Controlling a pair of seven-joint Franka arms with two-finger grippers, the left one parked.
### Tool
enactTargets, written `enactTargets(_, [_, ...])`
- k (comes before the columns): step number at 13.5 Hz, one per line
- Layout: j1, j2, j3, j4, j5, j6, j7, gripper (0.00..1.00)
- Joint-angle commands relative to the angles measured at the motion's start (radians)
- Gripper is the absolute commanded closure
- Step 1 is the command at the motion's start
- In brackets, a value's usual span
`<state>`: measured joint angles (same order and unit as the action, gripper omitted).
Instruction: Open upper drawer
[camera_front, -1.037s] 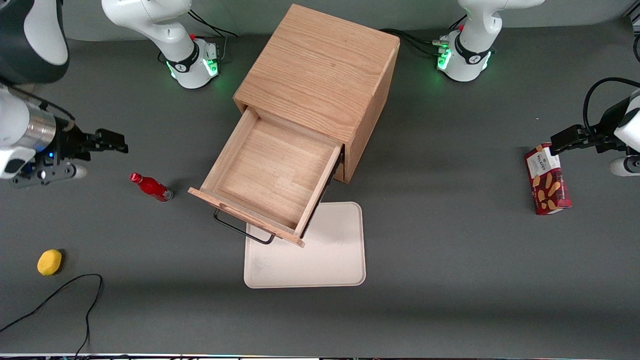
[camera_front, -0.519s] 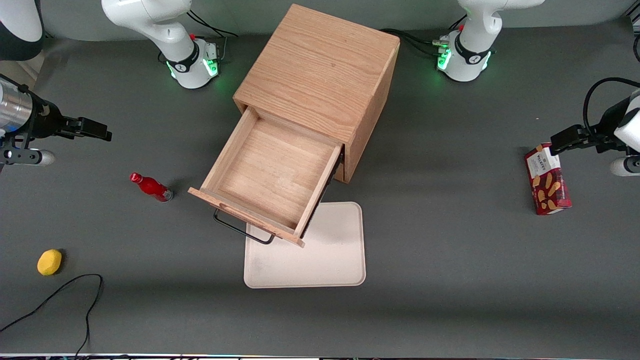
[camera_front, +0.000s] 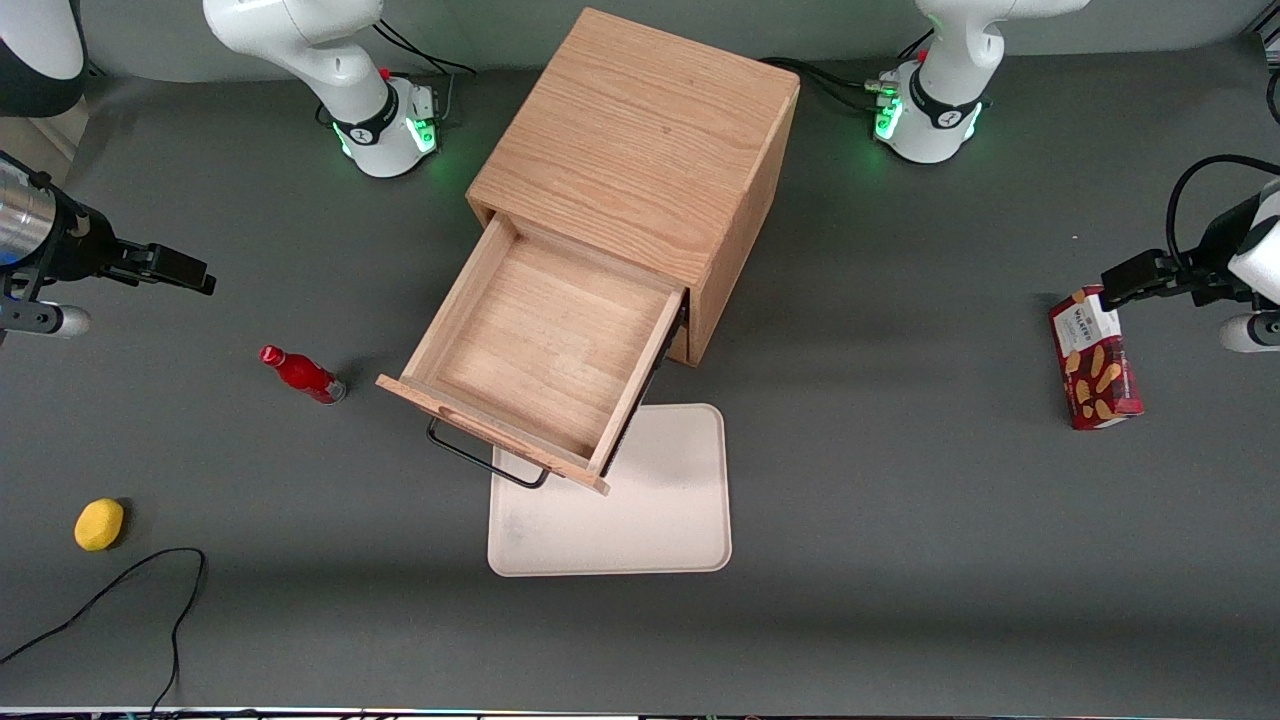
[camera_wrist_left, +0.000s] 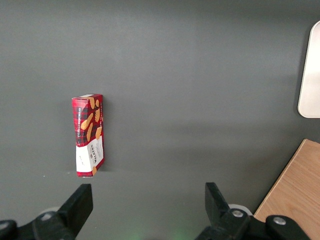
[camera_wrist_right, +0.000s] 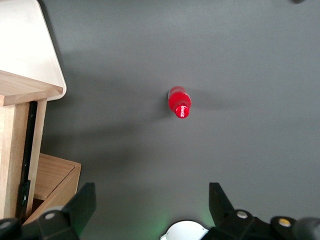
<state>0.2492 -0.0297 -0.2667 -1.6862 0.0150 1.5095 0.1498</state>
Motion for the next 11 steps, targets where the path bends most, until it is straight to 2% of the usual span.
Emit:
enactTargets(1, [0.019, -0.048, -0.014, -0.001, -0.023, -0.047, -0.085, 0.00])
enactTargets(2, [0.013, -0.056, -0.017, 0.003, -0.023, -0.055, -0.114, 0.00])
enactTargets(4, [-0.060, -0.052, 0.027, 0.010, -0.023, -0.054, -0.118, 0.00])
enactTargets(5, [-0.115, -0.044, 0.097, 0.016, -0.023, -0.052, -0.116, 0.00])
enactTargets(7, [-0.288, -0.033, 0.249, 0.036, -0.010, -0.049, -0.105, 0.00])
enactTargets(8, [-0.319, -0.030, 0.274, 0.036, -0.004, -0.046, -0.113, 0.00])
enactTargets(10, [-0.344, -0.018, 0.276, 0.063, 0.058, -0.046, -0.118, 0.00])
enactTargets(11, [-0.344, -0.012, 0.274, 0.074, 0.059, -0.046, -0.118, 0.00])
